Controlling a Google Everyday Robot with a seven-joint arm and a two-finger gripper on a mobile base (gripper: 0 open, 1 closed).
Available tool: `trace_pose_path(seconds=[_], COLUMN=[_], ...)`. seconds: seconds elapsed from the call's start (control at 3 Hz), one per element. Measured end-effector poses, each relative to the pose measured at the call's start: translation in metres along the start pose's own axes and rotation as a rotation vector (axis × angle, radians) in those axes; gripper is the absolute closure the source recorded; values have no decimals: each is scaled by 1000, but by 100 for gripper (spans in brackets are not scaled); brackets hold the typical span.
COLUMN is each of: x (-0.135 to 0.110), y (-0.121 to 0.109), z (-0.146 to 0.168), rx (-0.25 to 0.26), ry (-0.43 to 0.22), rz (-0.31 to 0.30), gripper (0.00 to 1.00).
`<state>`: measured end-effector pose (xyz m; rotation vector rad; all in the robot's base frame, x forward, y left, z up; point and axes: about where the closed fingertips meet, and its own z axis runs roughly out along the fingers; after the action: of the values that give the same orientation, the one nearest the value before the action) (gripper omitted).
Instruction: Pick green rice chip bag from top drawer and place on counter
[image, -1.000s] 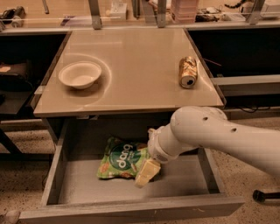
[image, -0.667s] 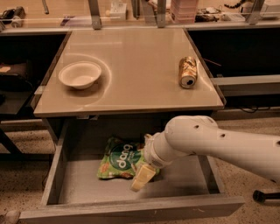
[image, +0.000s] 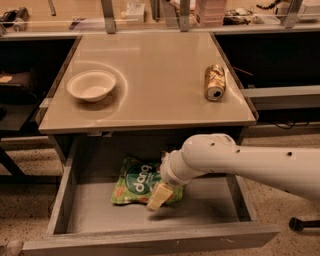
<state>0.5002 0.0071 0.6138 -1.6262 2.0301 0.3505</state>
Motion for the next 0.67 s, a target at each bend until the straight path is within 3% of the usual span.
trace_pose_path(seconds=[0.33, 0.67], x=[4, 9], y=[0, 5], z=[6, 12], rx=[-8, -19], ry=[2, 20], rz=[12, 35], gripper=[0, 15])
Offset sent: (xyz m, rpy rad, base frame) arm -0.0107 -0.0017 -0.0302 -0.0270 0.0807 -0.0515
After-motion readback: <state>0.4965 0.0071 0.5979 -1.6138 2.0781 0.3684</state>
